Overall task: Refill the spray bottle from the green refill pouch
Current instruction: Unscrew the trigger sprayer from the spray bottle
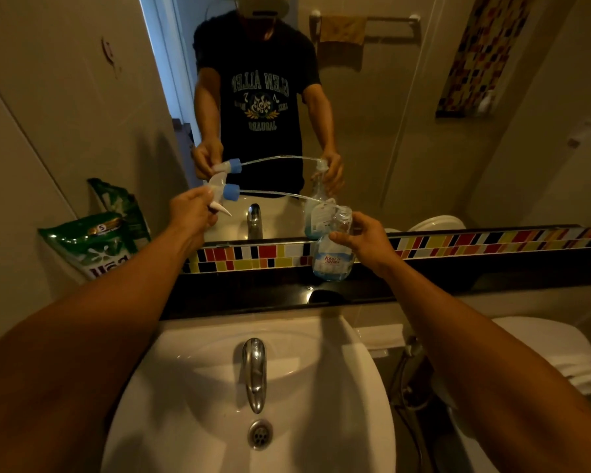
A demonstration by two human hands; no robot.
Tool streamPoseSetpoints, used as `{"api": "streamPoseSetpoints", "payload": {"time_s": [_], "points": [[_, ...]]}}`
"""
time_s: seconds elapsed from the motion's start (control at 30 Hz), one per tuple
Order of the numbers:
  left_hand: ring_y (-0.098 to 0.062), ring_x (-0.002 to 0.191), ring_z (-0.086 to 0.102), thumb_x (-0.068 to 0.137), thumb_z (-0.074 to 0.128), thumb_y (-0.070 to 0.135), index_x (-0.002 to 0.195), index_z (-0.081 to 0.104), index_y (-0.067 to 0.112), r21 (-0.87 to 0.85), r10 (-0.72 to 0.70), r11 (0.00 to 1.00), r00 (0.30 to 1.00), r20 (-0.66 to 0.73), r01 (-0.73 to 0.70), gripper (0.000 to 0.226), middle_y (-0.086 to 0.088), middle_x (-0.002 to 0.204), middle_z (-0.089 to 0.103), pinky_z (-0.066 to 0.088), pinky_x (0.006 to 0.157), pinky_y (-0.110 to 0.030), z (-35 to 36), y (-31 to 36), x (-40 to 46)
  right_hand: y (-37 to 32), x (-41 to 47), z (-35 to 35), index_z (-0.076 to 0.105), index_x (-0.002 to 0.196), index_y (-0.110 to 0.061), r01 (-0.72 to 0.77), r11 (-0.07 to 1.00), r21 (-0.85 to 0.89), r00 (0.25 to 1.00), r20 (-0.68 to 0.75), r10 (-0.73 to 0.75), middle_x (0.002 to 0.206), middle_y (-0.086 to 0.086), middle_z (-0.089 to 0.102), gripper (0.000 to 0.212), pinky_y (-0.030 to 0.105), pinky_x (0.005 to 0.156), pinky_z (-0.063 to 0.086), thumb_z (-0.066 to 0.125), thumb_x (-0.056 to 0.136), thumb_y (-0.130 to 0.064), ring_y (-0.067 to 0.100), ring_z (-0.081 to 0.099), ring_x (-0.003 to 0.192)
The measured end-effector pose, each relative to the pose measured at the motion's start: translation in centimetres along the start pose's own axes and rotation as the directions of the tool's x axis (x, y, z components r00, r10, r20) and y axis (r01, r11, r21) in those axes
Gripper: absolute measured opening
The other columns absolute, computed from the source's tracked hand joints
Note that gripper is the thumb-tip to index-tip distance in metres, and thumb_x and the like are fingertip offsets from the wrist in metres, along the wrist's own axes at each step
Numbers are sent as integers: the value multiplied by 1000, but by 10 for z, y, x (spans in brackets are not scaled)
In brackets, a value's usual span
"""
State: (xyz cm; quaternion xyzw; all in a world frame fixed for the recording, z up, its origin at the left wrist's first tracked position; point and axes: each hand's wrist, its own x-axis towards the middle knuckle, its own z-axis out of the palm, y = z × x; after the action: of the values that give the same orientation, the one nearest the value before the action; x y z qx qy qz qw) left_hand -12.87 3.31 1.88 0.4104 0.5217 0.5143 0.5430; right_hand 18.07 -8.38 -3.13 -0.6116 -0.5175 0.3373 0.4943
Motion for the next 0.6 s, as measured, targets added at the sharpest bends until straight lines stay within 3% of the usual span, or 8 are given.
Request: {"api": "streamPoseSetpoints", "payload": {"time_s": [0.33,0.6], "points": [[-9,64,55,95,59,18,123,63,11,-109,-224,971,968,-116,212,29,-3,76,56,49,57,-23,-18,-68,7,12,-3,6,67,119,-30,19,999,-27,998,54,-18,118,-2,73,36,52,97,59,79,88,-18,22,68,113],[-13,63,56,94,56,12,117,64,6,45,-302,949,942,-148,312,25,-12,92,63,46,48,-19,-23,-127,4,9,5,40,65,128,-15,43,999,-33,988,148,-38,119,0,73,39,45,93,61,76,90,-14,18,69,110]]}}
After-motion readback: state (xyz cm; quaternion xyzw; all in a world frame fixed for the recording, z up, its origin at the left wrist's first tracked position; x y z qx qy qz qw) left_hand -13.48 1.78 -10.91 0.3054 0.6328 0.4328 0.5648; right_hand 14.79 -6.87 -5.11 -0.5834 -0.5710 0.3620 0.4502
